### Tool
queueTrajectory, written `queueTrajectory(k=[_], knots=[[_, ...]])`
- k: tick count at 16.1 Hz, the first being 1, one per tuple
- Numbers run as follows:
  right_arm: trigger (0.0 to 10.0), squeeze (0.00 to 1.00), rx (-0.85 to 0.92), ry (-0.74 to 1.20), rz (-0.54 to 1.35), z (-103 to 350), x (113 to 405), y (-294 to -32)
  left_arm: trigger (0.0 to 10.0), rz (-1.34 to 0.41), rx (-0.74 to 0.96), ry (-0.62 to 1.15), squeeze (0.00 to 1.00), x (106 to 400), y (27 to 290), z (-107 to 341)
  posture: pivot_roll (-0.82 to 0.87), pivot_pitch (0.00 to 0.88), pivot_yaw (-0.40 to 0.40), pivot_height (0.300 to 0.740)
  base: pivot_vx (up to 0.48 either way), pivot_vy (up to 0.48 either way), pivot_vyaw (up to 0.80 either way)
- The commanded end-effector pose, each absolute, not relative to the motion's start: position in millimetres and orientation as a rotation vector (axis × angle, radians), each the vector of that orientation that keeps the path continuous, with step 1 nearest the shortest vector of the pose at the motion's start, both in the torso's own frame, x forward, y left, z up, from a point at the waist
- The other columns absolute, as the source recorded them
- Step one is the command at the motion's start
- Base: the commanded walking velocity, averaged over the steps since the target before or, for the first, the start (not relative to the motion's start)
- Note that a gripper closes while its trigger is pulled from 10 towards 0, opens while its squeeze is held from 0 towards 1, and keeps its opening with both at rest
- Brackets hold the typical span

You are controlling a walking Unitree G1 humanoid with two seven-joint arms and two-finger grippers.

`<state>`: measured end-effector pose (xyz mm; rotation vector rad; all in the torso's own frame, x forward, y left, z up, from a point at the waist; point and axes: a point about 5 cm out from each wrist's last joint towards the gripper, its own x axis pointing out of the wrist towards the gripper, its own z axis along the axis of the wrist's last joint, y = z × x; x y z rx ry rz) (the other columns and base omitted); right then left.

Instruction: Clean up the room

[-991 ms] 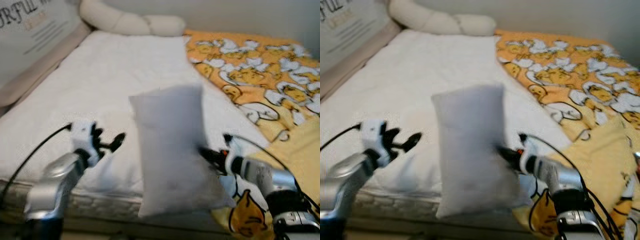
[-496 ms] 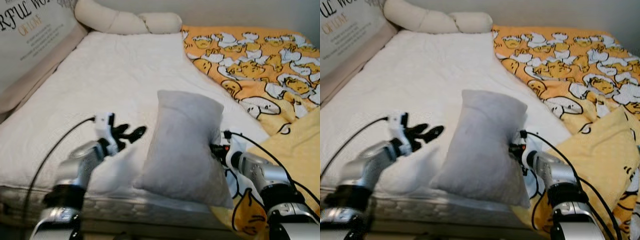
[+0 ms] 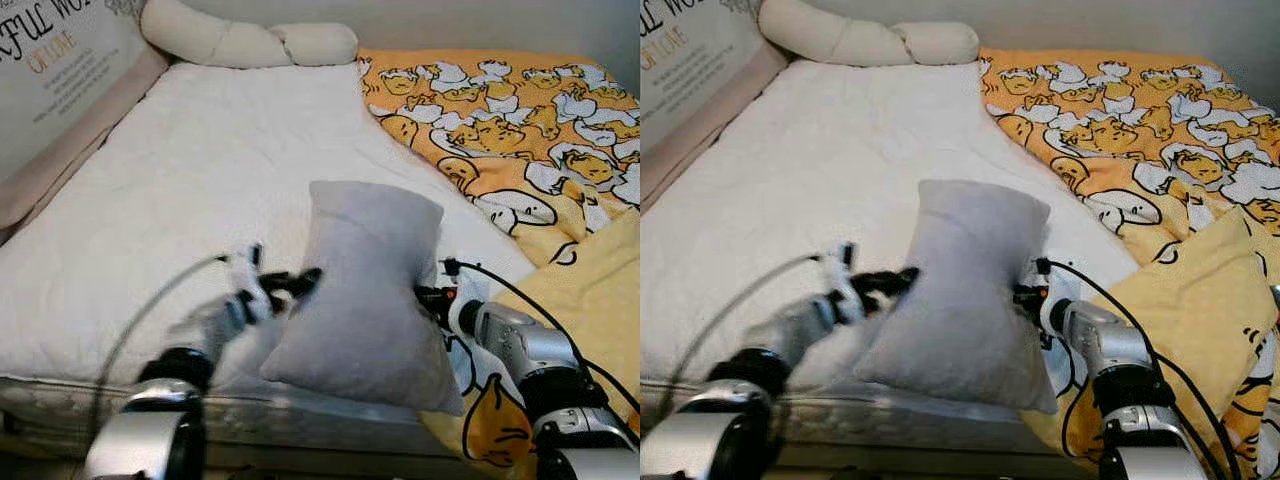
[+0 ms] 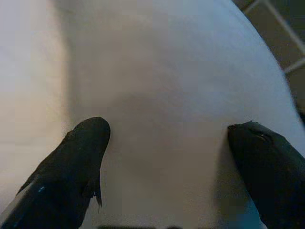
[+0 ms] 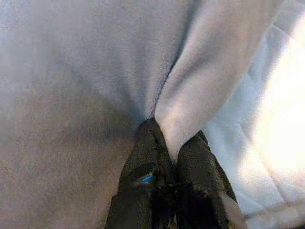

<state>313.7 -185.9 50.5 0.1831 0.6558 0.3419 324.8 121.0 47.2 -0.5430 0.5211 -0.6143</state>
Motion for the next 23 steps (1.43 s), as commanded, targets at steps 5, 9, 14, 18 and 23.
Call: queueTrajectory(k=[5,9,14,18,23], knots=[[0.0,0.00,0.181,0.662,0.450,55,312,-167,10.0,-0.739,-0.506,0.609,1.00,314,82,36,-0.13,0.000,0.011,0.740,0.000,0.000,0.00],[0.0,0.00,0.181,0.653,0.472,61,315,-159,0.0,-0.739,-0.524,0.613,0.00,314,77,35,-0.13,0.000,0.008,0.740,0.000,0.000,0.00],[0.0,0.00,0.217,0.684,0.472,57,312,-150,0.0,-0.717,-0.446,0.599,0.00,317,86,36,-0.11,0.000,0.004,0.740,0.000,0.000,0.00],[0.0,0.00,0.318,0.644,0.470,64,313,-141,0.0,-0.760,-0.371,0.595,0.00,316,89,35,-0.09,0.000,0.005,0.740,0.000,0.000,0.00],[0.0,0.00,0.274,0.660,0.434,60,312,-134,0.0,-0.764,-0.369,0.584,0.00,314,87,34,-0.09,0.000,-0.002,0.740,0.000,0.000,0.00]])
